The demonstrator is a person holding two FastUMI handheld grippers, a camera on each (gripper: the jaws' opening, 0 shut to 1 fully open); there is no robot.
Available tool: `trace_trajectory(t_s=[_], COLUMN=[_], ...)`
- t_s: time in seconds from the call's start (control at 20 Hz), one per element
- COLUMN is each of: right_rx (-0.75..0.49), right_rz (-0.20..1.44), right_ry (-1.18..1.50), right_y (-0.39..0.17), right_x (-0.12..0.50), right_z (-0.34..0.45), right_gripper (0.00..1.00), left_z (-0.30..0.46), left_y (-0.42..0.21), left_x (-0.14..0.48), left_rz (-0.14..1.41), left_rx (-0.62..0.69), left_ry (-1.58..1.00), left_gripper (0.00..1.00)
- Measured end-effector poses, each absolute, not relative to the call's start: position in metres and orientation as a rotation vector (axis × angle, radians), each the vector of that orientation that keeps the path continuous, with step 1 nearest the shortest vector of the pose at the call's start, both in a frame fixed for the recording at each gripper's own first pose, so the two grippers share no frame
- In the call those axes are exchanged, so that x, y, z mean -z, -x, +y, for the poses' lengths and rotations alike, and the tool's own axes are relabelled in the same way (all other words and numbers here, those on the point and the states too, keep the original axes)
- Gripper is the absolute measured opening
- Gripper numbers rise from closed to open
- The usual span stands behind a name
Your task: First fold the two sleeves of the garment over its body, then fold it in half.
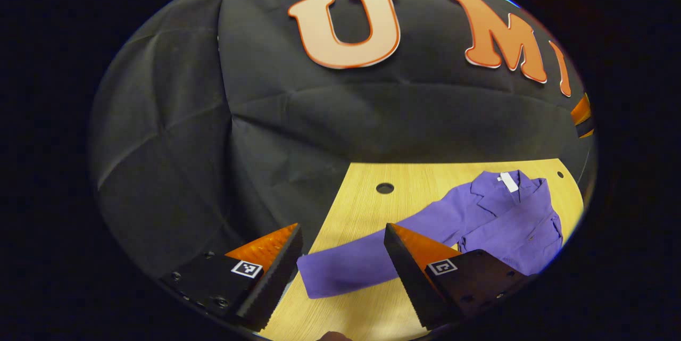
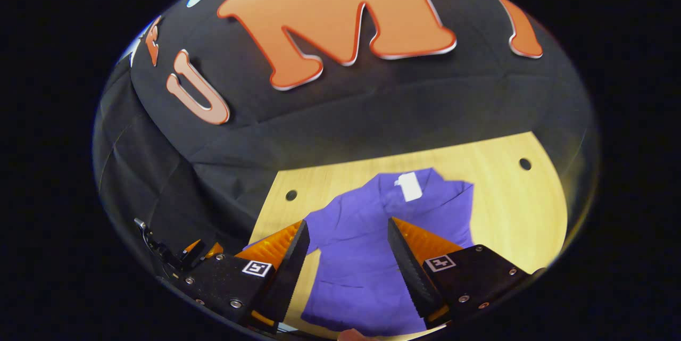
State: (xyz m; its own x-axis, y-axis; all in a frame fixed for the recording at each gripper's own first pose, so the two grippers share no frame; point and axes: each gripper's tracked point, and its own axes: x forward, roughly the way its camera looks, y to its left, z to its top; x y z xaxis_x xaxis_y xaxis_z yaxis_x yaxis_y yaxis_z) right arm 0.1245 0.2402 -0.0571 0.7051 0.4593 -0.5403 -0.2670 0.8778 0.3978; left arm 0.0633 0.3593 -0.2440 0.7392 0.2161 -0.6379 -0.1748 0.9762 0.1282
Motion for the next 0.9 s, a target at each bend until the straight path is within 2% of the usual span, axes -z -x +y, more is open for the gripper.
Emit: trace_trajectory(t_s=[0.15, 0.55, 0.75, 0.9], right_rx=[-0.331, -0.176, -0.149, -0.132], right_rz=[0.547, 0.327, 0.298, 0.283], right_ry=[-0.266, -0.123, -0.078, -0.06], right_y=[-0.13, -0.114, -0.101, -0.095], right_x=[0.036, 0.003, 0.001, 0.002], right_z=[0.195, 0.109, 0.096, 0.089], right_gripper=[0.94, 0.95, 0.95, 0.95], left_z=[0.367, 0.386, 0.375, 0.378], left_y=[-0.056, -0.044, -0.027, -0.025], left_x=[0.269, 0.356, 0.411, 0.432], left_rz=[0.849, 1.162, 1.384, 1.459], left_rx=[-0.232, -0.269, -0.277, -0.288], left_ry=[0.028, 0.232, 0.314, 0.343], left_gripper=[0.97, 0.98, 0.97, 0.98])
